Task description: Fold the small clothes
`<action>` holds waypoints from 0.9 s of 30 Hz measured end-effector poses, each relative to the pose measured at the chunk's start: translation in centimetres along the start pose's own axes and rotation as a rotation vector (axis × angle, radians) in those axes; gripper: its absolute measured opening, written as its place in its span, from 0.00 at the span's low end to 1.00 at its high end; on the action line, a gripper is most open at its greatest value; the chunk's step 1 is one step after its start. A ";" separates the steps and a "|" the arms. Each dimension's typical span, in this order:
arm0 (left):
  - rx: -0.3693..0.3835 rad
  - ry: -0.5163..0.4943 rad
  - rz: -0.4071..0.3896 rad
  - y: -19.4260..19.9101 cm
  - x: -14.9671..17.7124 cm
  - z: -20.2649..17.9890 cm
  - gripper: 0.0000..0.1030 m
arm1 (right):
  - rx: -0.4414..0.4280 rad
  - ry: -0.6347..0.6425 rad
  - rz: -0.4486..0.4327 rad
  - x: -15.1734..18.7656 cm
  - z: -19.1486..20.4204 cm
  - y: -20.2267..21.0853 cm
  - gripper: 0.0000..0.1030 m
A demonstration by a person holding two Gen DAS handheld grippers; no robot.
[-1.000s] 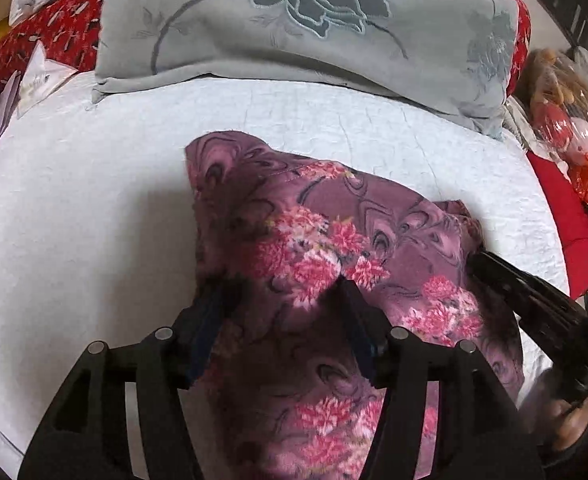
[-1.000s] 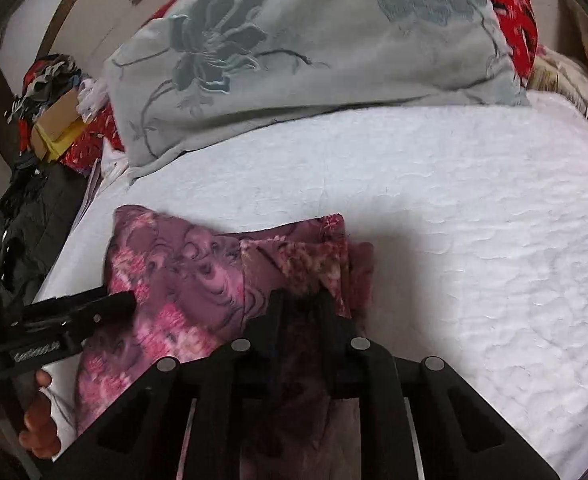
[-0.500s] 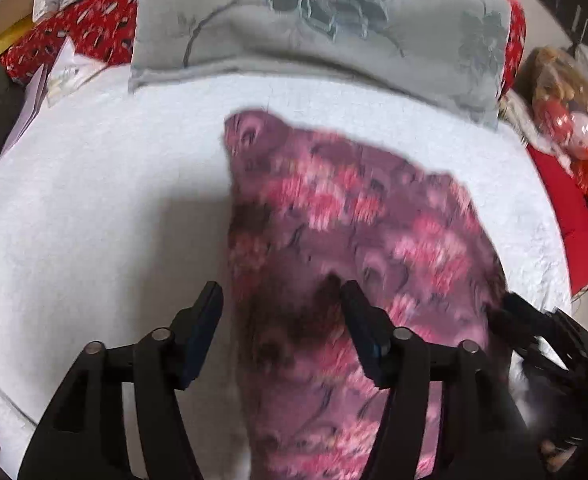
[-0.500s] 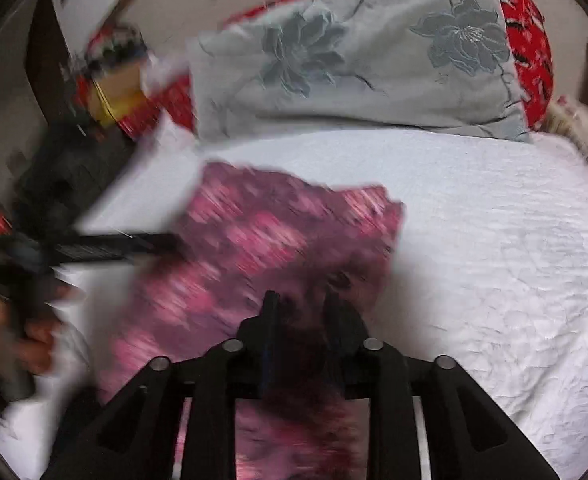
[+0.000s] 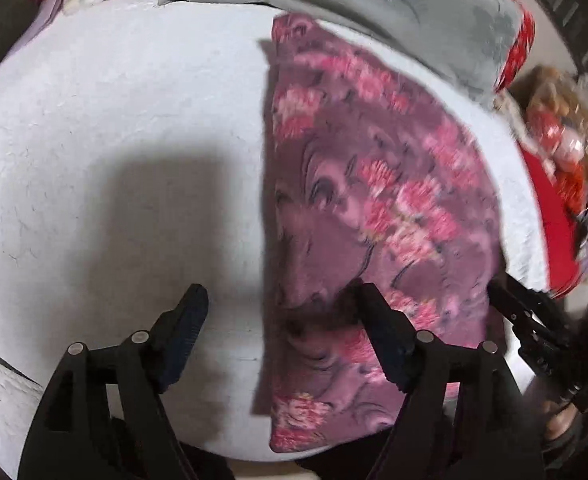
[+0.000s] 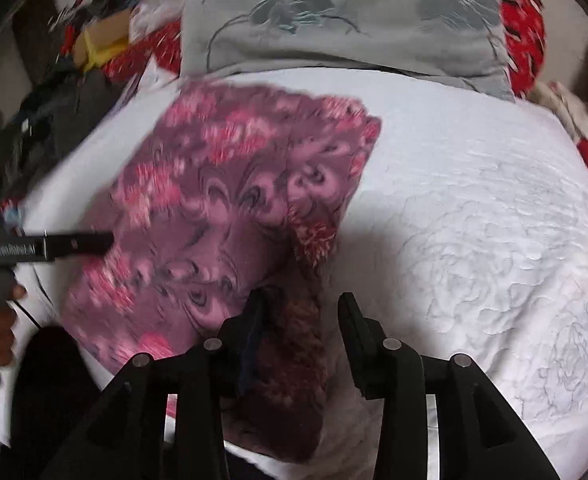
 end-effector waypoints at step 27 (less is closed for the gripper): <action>0.008 0.013 -0.053 -4.5 -10.7 -2.7 0.83 | -0.066 -0.273 -0.110 -9.6 -3.8 -5.0 0.17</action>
Point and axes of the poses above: each gripper's, at about its wrist camera, not at the fingertips, and y roughly against the way its jaws point, z to its left, x to its underside, the point moved 10 cm from there along -y, roughly the way its jaws point, and after that the axes turned 7 degrees about -z, right-handed, at the moved point
